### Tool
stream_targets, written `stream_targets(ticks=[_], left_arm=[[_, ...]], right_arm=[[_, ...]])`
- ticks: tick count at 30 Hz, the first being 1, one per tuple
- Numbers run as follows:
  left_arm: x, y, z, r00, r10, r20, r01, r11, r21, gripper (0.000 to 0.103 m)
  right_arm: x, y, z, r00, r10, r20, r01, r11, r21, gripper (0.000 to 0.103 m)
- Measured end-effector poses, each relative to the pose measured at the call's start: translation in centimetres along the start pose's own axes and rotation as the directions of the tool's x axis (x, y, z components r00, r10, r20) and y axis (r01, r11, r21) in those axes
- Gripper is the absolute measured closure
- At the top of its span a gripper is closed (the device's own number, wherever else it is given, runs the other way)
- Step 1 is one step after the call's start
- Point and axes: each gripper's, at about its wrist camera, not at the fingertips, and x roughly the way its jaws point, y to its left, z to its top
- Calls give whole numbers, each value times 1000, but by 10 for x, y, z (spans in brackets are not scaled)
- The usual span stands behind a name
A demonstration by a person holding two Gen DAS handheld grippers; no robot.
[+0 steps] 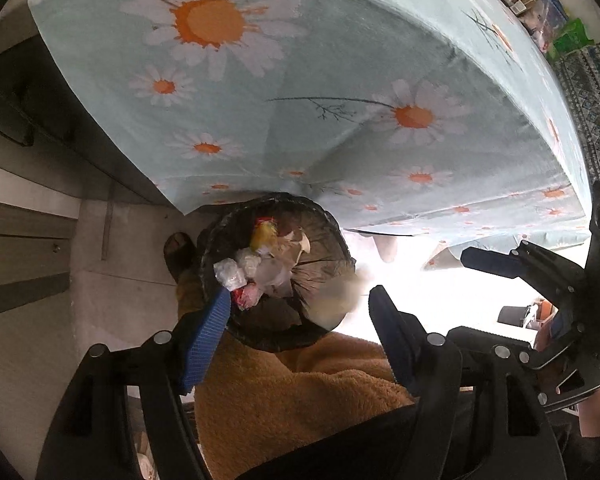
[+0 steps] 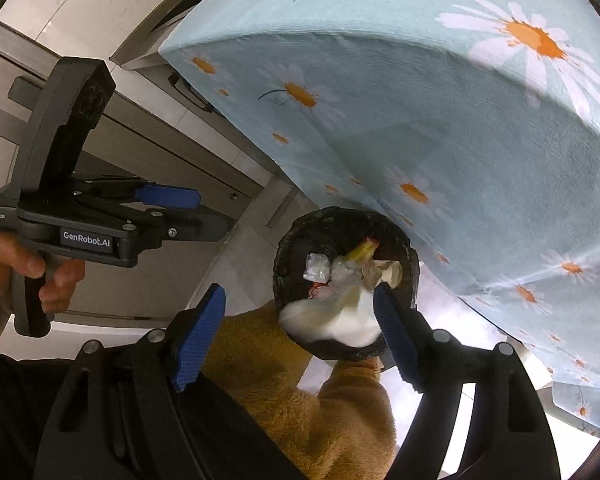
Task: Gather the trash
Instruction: 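Move both empty tools back up to the table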
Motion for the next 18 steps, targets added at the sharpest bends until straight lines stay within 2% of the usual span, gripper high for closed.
stream_targets(ticks=[10, 18], left_arm=[[-7, 0, 2, 1000, 5, 12, -5, 1000, -10, 34], [-28, -13, 6, 999, 3, 54, -4, 1000, 15, 34]], right_arm=[[-5, 3, 2, 1000, 0, 9, 0, 1000, -19, 27], [-31, 10, 8, 997, 2, 74, 2, 999, -53, 27]])
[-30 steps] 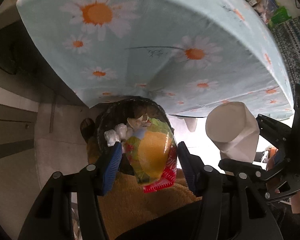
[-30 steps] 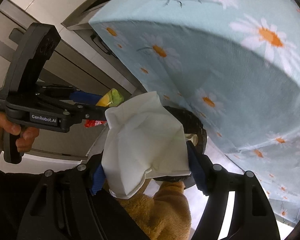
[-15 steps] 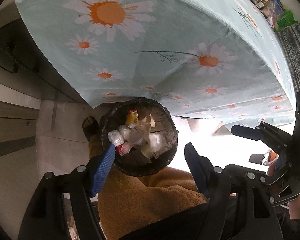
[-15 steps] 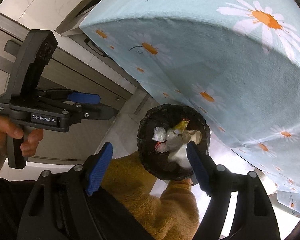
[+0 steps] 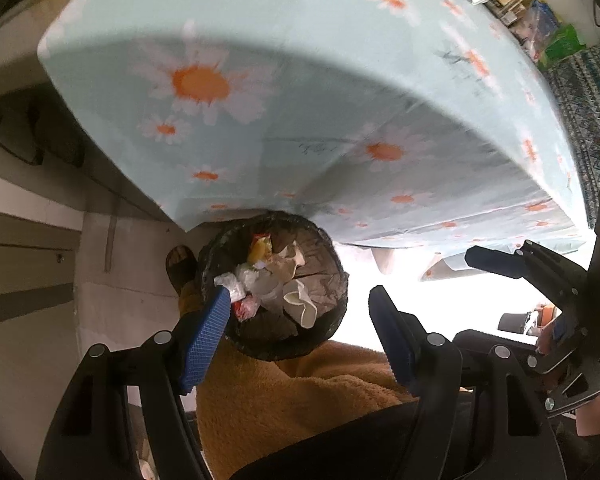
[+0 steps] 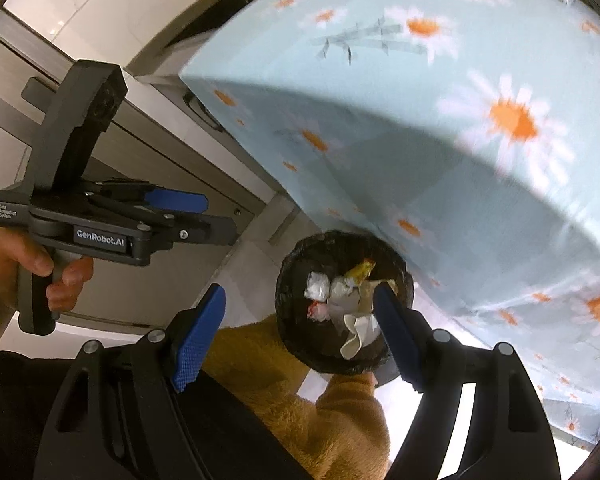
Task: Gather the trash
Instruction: 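Move both empty tools back up to the table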
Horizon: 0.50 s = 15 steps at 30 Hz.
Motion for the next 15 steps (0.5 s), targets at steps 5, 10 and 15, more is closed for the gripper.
stream_targets(ticks=[5, 10, 15], left_arm=[[-21, -17, 6, 999, 2, 44, -4, 999, 34, 34], [-41, -35, 15, 996, 7, 91, -15, 996, 83, 34], [-63, -54, 34, 989, 0, 149, -18, 992, 124, 34]], right_arm=[[-25, 3, 7, 998, -3, 63, 4, 1000, -12, 27], [-50, 2, 12, 993, -16, 118, 18, 1000, -23, 27], [-77, -6, 16, 981, -32, 190, 35, 999, -8, 27]])
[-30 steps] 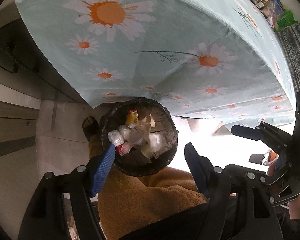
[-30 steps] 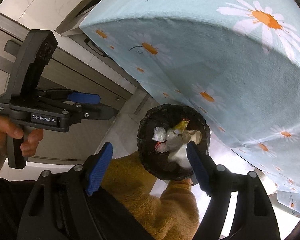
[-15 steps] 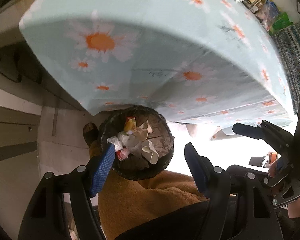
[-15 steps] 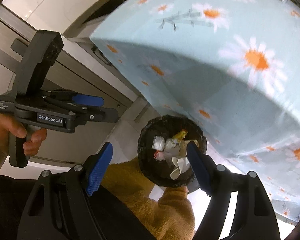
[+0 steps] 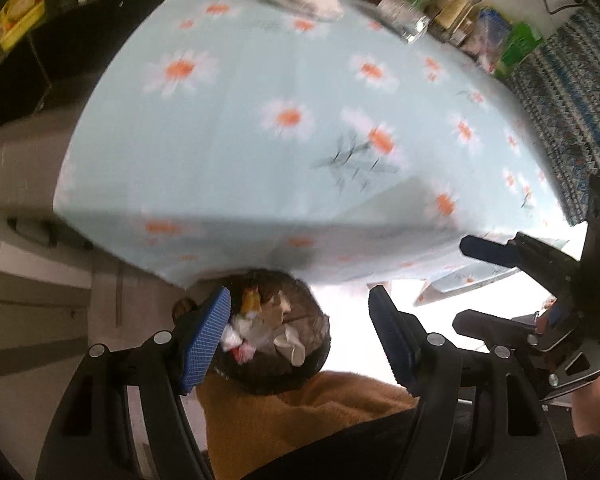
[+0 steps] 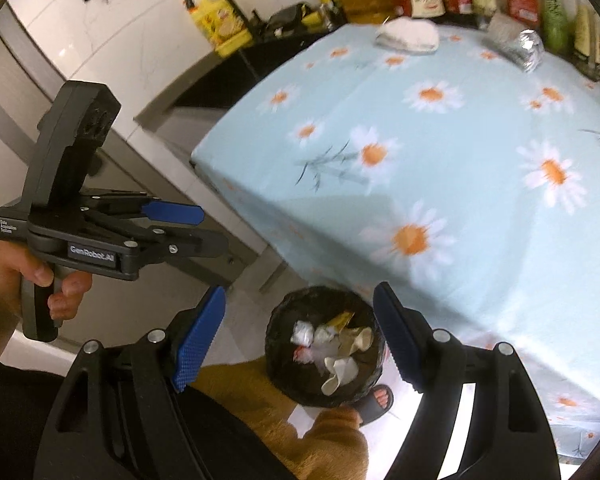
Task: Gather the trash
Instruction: 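Move both empty tools back up to the table, then grasp the white towel cloth with the left tool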
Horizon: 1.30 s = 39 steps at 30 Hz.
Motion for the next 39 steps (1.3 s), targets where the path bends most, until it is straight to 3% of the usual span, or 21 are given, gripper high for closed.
stream_targets(ticks=[16, 29, 39], left_arm=[[-16, -29, 92, 998, 26, 63, -36, 986, 163, 33], [0, -29, 192, 995, 36, 95, -62, 955, 291, 31], [40, -17, 258, 997, 39, 60, -55, 952, 300, 31]], right_arm=[[-38, -39, 30, 979, -101, 175, 71, 983, 171, 27], [-57, -59, 64, 937, -224, 267, 149, 950, 274, 27], [-60, -69, 84, 897, -338, 284, 221, 901, 374, 27]])
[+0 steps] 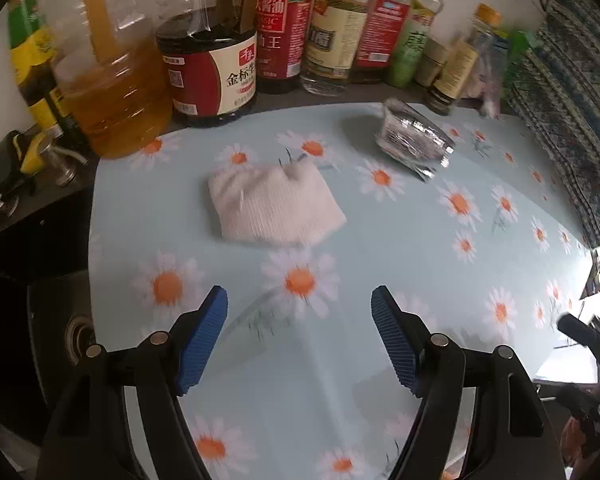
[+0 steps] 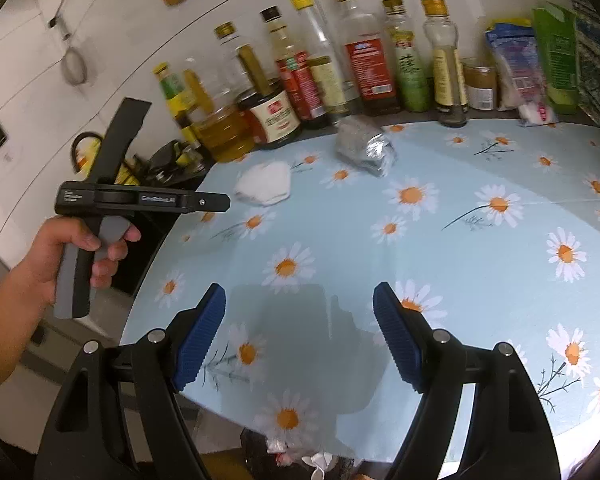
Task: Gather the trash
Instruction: 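Grasp the white towel cloth with the left tool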
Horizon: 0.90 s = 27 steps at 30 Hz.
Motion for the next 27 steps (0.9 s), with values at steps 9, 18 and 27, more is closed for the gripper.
stream_targets(ticks=[9, 18, 27], left_arm=[[35, 15, 36, 999, 33, 1, -33, 999, 19, 31], [63, 25, 52, 1000, 10, -16, -9, 1000, 12, 31], [65, 26, 47, 1000, -15, 4, 15, 999, 29, 60]], right_arm=[[9, 3, 10, 999, -43, 13, 42, 998, 38, 27], [14, 4, 20, 998, -62, 22, 61, 997, 43, 27], [20, -4, 43, 994, -105, 28, 104, 994, 35, 27]])
